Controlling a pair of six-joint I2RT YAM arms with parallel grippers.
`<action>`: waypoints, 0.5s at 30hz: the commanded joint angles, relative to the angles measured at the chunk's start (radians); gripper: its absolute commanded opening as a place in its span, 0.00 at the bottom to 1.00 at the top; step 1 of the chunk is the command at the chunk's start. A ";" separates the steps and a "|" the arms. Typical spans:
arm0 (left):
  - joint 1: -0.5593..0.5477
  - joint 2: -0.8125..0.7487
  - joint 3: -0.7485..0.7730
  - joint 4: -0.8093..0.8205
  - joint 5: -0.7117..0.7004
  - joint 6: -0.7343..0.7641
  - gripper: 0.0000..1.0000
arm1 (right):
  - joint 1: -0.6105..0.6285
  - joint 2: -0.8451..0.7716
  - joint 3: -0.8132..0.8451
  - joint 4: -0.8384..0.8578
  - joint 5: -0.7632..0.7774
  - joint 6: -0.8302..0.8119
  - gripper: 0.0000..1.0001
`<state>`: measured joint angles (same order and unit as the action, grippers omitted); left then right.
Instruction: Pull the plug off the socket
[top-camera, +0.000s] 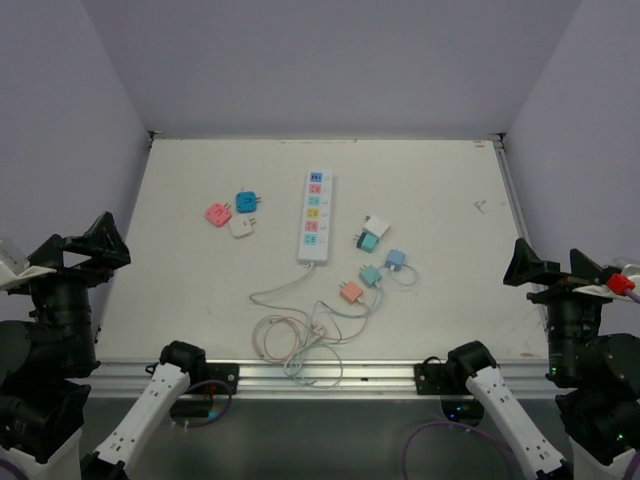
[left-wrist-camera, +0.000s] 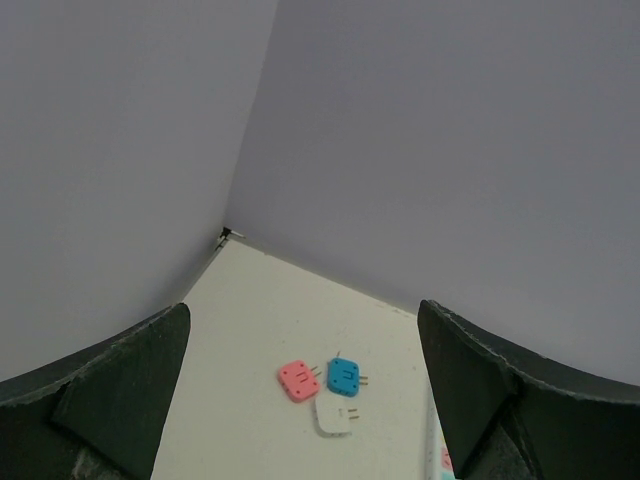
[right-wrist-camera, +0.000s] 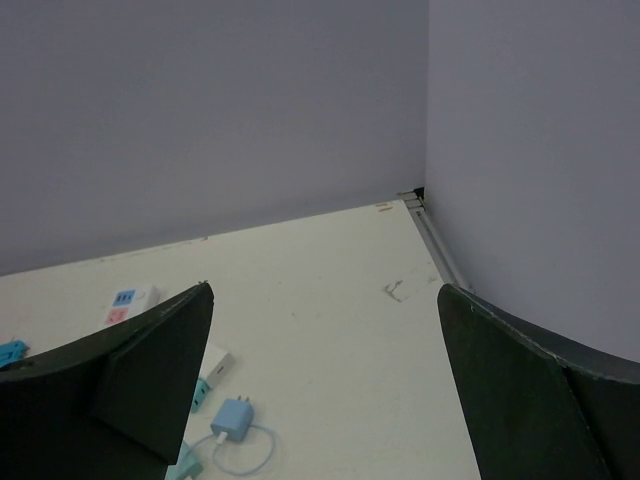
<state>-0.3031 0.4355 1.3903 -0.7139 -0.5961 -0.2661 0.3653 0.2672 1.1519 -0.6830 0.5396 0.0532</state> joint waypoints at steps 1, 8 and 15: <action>0.004 -0.040 -0.048 0.082 -0.010 0.011 1.00 | 0.000 0.007 -0.008 0.059 0.005 -0.036 0.99; 0.002 -0.037 -0.094 0.108 -0.002 0.011 1.00 | 0.000 0.021 -0.037 0.085 -0.035 -0.033 0.99; 0.002 -0.038 -0.119 0.120 -0.001 0.005 0.99 | 0.000 0.043 -0.047 0.102 -0.056 -0.027 0.99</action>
<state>-0.3031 0.3988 1.2831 -0.6468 -0.5953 -0.2668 0.3656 0.2783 1.1080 -0.6319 0.5056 0.0410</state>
